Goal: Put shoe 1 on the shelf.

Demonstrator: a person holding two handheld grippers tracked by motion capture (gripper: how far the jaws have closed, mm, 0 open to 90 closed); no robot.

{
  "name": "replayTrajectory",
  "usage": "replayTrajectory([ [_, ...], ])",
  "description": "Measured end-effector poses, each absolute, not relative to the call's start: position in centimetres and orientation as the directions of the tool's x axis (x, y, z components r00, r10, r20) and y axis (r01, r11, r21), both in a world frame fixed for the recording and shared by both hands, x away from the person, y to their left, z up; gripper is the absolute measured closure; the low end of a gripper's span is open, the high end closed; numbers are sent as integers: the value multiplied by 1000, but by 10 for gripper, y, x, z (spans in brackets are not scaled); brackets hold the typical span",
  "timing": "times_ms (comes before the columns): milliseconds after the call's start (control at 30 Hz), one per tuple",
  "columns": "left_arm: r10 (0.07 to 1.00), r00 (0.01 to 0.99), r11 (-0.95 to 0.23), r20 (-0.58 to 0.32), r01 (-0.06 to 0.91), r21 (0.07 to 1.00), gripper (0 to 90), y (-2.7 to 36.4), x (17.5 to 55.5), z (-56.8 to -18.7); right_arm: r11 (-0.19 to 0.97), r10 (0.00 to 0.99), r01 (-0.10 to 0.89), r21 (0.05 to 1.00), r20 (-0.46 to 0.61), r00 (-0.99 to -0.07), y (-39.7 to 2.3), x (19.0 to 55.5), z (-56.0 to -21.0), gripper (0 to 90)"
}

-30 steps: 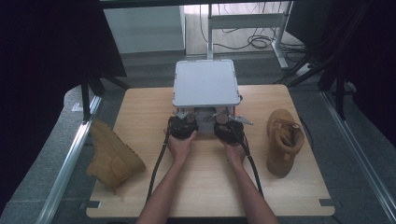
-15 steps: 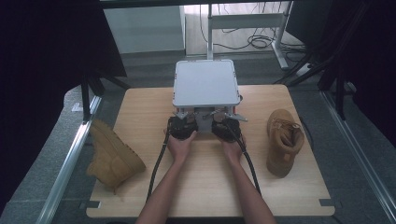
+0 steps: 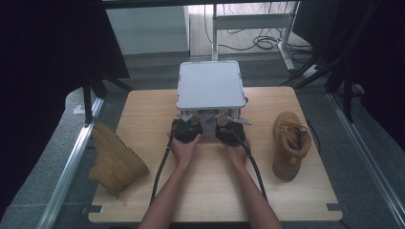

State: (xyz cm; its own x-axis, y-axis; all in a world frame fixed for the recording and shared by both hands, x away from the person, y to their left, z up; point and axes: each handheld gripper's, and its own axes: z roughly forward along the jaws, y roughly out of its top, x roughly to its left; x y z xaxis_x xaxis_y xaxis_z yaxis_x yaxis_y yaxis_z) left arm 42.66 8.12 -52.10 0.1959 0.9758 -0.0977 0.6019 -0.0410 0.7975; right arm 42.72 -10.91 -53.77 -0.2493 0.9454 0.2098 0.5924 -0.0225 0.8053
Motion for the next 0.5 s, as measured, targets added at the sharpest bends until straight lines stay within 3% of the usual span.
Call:
replayTrajectory([
  [200, 976, 196, -40, -98, 601, 798, 391, 81, 427, -521, 1, 939, 582, 813, 200, -281, -112, 421, -533, 371],
  [500, 976, 190, -28, -110, 604, 796, 388, 80, 427, -520, 10, 930, 574, 819, 203, -306, -119, 410, -529, 462],
])
